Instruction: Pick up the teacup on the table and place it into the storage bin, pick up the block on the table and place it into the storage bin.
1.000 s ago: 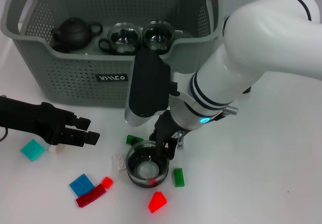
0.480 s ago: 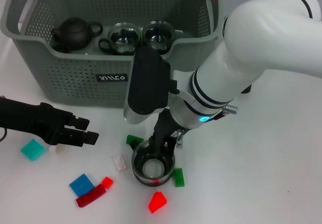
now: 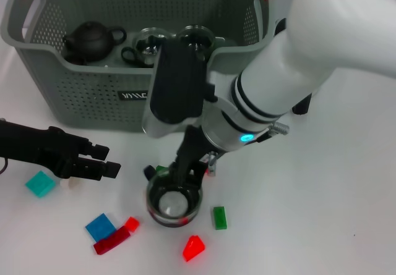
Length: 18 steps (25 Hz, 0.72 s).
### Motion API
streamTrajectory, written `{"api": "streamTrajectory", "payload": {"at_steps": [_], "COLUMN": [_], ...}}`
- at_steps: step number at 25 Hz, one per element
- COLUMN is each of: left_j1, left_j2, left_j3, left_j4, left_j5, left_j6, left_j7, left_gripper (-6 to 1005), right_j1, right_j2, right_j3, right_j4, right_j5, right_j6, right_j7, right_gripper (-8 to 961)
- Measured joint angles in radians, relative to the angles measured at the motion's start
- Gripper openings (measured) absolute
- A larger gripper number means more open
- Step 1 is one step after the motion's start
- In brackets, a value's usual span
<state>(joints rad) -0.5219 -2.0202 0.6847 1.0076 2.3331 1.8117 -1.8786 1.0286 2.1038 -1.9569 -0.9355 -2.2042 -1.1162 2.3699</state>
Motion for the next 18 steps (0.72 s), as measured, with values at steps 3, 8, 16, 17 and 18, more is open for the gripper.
{"api": "streamTrajectory", "payload": {"at_steps": [3, 8, 16, 17, 18], "left_j1": [0.0, 0.0, -0.001, -0.002, -0.002], "left_j2": [0.0, 0.001, 0.004, 0.005, 0.006], "left_j3": [0.0, -0.001, -0.001, -0.001, -0.001], "left_j4": [-0.001, -0.001, -0.017, -0.021, -0.022], "left_j5": [0.0, -0.003, -0.002, -0.002, -0.003], "left_j6": [-0.001, -0.004, -0.026, -0.029, -0.029], "left_j7": [0.0, -0.001, 0.002, 0.002, 0.002], "left_gripper": [568, 568, 568, 568, 568], "right_j1": [-0.033, -0.048, -0.09, -0.092, -0.092], "right_j2": [-0.002, -0.002, -0.002, -0.002, -0.002], "right_j3": [0.052, 0.126, 0.185, 0.196, 0.21], "right_j4": [-0.079, -0.179, -0.362, -0.376, -0.391], "right_j5": [-0.02, -0.109, -0.28, -0.29, -0.298], "right_j6": [-0.053, -0.163, -0.257, -0.265, -0.271], "right_j7": [0.01, 0.072, 0.15, 0.153, 0.155], "right_gripper": [64, 65, 61, 61, 61]}}
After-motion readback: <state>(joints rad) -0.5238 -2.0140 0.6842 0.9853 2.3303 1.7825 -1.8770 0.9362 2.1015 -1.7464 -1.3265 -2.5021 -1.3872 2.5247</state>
